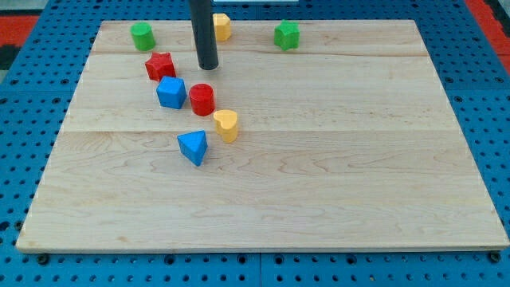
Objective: Place the yellow heart parallel to the blue triangle
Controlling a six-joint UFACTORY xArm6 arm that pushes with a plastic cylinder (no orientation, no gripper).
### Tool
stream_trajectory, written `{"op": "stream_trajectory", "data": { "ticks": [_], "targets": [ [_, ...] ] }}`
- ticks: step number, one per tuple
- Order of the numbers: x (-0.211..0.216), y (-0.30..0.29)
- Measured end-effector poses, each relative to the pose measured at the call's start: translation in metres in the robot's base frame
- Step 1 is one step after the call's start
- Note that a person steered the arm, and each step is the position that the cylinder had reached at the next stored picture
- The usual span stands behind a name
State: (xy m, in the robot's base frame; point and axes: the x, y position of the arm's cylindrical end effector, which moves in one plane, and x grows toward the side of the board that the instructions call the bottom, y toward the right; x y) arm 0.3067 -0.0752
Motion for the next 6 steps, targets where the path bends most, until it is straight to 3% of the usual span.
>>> {"op": "stream_trajectory", "data": {
  "ticks": [2,6],
  "targets": [
    [0.076,0.0],
    [0.064,-0.051]
  ]
}}
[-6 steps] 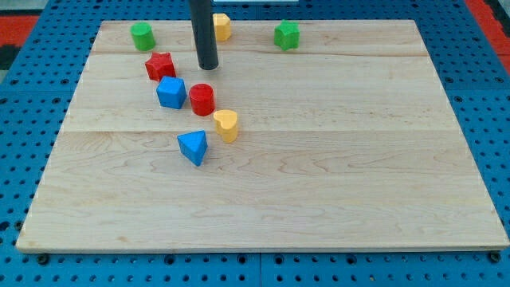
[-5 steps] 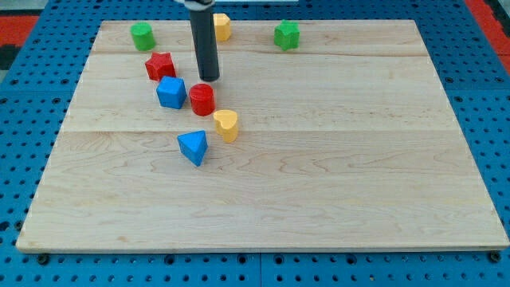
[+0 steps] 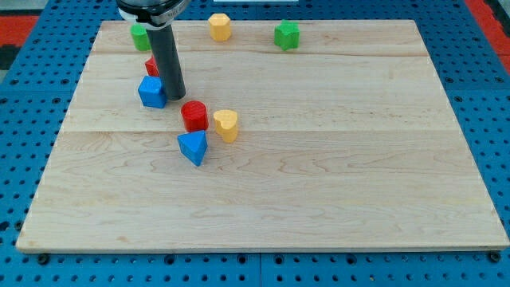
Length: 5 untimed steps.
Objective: Place the yellow heart parallel to the blue triangle
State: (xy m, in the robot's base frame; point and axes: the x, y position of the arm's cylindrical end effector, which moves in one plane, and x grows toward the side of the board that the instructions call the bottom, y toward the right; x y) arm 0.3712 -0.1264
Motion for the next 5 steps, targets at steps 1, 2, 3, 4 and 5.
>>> {"op": "stream_trajectory", "data": {
  "ticks": [1,2,3,4,5],
  "targets": [
    [-0.002,0.01],
    [0.011,0.093],
    [0.056,0.109],
    [0.064,0.075],
    [0.037,0.076]
  ]
}}
